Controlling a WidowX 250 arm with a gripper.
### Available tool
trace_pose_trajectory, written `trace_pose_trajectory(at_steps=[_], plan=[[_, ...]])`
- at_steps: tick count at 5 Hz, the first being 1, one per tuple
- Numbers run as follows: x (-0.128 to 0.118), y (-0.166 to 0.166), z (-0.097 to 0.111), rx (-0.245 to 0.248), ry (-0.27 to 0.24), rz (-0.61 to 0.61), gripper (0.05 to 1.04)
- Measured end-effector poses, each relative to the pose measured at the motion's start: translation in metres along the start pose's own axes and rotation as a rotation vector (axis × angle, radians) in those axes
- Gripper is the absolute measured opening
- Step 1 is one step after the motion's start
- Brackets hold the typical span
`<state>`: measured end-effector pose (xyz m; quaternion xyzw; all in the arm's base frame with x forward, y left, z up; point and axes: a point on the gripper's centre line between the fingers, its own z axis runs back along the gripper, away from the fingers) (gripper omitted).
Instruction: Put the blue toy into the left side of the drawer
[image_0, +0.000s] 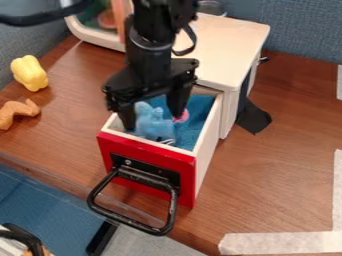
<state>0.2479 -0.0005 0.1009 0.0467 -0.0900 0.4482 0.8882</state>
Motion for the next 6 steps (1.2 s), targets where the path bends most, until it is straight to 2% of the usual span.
trace_pose_trajectory(at_steps=[2, 3, 4, 5, 6], plan=[[0.002, -0.012, -0.008, 0.009, -0.010, 0.009, 1.001], [0.004, -0.012, -0.017, 0.035, -0.015, 0.008, 0.950], [0.006, -0.013, -0.020, 0.034, -0.025, 0.002, 0.675], [0.012, -0.006, -0.027, 0.036, -0.012, 0.024, 0.392], [0.012, -0.001, -0.032, 0.057, -0.021, 0.003, 0.209]])
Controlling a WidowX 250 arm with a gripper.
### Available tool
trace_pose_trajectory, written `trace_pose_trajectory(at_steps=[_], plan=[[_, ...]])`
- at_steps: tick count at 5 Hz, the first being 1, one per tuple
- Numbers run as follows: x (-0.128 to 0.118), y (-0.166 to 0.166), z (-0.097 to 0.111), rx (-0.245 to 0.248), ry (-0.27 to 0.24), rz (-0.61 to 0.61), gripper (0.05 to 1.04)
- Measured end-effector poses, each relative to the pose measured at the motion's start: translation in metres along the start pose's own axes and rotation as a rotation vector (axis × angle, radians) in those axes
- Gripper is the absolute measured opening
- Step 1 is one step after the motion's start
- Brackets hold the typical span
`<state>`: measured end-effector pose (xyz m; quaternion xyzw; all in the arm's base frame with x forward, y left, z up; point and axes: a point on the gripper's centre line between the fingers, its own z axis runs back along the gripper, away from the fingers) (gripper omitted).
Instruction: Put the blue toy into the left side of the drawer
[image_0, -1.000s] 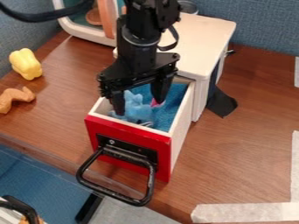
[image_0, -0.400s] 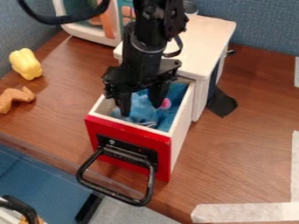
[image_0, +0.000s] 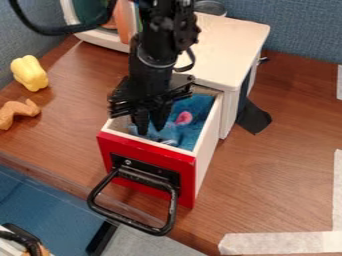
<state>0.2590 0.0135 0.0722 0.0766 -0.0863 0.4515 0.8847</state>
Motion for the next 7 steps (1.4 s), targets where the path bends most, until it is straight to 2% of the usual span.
trace_pose_trajectory(at_steps=[1, 2, 4, 5, 6, 7], plan=[[-0.001, 0.003, 0.004, -0.004, 0.001, -0.022, 0.104], [-0.002, 0.005, 0.028, -0.064, -0.007, -0.045, 0.070], [-0.003, 0.019, 0.073, -0.170, -0.016, -0.053, 0.067], [0.016, 0.039, 0.080, -0.178, -0.034, -0.006, 0.067], [0.046, 0.062, 0.080, -0.170, -0.048, 0.081, 0.067], [0.079, 0.086, 0.073, -0.142, -0.051, 0.176, 0.067]])
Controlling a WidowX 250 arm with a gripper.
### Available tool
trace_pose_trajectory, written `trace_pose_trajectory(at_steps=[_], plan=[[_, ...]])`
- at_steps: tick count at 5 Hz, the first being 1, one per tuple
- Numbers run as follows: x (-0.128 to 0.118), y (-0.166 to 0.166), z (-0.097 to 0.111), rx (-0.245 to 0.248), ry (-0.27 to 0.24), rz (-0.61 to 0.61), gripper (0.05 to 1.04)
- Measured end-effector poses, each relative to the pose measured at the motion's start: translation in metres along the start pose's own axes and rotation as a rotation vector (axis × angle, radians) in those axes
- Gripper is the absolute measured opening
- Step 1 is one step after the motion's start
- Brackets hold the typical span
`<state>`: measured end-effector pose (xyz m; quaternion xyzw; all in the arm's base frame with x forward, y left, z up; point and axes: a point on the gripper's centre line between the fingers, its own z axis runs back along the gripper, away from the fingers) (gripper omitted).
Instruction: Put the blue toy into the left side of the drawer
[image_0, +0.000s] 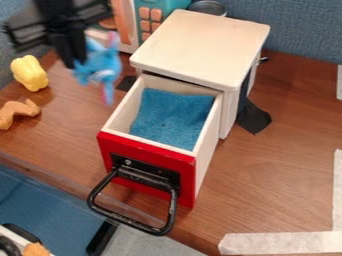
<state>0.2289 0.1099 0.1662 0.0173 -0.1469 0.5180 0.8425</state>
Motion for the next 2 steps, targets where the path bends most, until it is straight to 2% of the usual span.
trace_pose_trajectory(at_steps=[1, 2], plan=[[0.028, 0.002, -0.016, 0.030, 0.023, 0.049, 0.067], [0.043, -0.001, -0.045, 0.112, 0.034, 0.074, 0.067]])
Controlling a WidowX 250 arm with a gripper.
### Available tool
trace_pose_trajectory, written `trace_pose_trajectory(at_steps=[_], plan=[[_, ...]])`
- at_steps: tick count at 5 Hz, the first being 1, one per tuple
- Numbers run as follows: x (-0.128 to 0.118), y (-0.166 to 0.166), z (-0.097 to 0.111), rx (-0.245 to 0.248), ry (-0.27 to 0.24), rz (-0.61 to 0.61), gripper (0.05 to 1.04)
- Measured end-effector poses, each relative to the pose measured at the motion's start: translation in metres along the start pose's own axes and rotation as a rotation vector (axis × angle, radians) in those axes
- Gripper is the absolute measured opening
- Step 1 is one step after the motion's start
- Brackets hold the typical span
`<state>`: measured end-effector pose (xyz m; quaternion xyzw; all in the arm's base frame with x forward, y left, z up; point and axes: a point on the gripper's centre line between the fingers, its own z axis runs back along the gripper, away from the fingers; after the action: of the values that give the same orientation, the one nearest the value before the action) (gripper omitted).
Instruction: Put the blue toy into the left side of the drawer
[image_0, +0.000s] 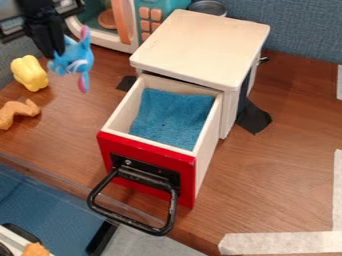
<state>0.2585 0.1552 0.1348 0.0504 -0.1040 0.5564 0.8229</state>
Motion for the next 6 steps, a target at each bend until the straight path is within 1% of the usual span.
trace_pose_trajectory(at_steps=[1, 2, 3, 4, 5, 6], plan=[[0.010, -0.011, -0.016, 0.041, -0.003, 0.017, 0.067], [0.013, -0.021, -0.041, 0.103, 0.006, 0.021, 0.067], [0.016, -0.028, -0.059, 0.185, -0.025, 0.032, 0.067], [0.018, -0.030, -0.075, 0.224, -0.012, 0.020, 0.090], [0.023, -0.025, -0.078, 0.245, -0.013, 0.021, 0.263], [0.025, -0.021, -0.077, 0.259, 0.002, 0.017, 0.549]])
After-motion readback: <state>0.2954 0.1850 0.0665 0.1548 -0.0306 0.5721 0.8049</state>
